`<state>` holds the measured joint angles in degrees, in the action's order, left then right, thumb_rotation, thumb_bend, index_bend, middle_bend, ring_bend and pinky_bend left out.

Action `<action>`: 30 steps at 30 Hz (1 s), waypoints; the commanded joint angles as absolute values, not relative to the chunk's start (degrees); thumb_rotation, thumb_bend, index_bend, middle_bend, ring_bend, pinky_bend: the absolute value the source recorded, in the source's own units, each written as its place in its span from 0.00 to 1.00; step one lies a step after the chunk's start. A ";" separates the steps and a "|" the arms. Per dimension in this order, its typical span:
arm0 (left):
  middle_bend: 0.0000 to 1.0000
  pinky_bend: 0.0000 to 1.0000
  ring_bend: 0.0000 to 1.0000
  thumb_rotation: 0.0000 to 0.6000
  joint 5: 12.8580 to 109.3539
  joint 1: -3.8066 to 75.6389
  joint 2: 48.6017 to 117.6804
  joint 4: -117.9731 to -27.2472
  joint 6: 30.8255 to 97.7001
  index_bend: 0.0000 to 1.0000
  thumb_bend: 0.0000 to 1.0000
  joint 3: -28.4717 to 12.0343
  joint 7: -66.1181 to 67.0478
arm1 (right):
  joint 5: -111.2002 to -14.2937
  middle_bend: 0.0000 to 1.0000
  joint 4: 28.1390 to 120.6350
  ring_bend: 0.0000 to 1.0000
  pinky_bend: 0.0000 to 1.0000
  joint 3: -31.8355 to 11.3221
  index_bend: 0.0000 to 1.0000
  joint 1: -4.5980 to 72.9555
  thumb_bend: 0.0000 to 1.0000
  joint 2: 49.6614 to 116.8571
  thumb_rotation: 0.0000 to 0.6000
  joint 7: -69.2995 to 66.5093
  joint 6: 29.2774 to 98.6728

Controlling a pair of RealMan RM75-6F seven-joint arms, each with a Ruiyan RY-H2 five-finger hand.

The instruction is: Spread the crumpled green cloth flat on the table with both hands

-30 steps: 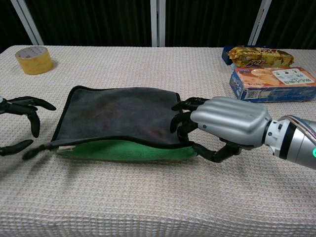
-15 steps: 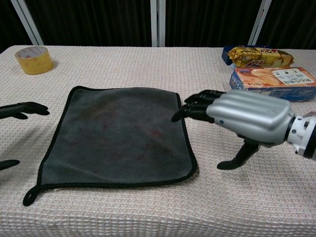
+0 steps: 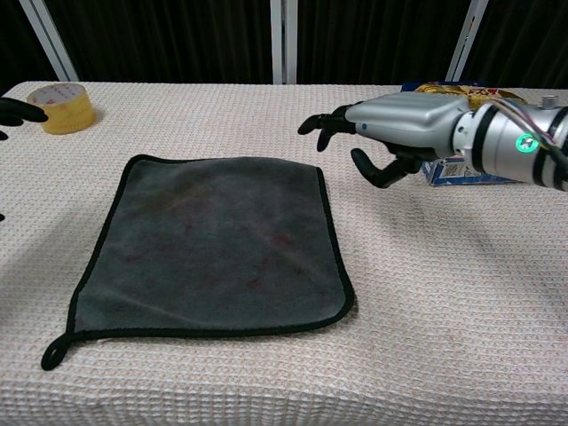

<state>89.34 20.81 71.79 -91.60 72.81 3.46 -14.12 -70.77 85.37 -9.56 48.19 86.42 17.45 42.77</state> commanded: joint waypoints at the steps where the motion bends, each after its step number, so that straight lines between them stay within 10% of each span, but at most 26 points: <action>1: 0.03 0.12 0.05 1.00 88.88 20.36 71.66 -91.60 72.73 0.11 0.20 3.50 -14.54 | -67.35 0.17 78.51 0.00 0.00 -11.82 0.01 52.65 0.79 92.20 1.00 17.73 38.80; 30: 0.03 0.12 0.05 1.00 89.37 17.81 71.23 -91.15 73.42 0.11 0.20 3.39 -14.95 | -64.65 0.17 65.54 0.00 0.00 -10.07 0.02 55.95 0.78 100.80 1.00 23.71 42.76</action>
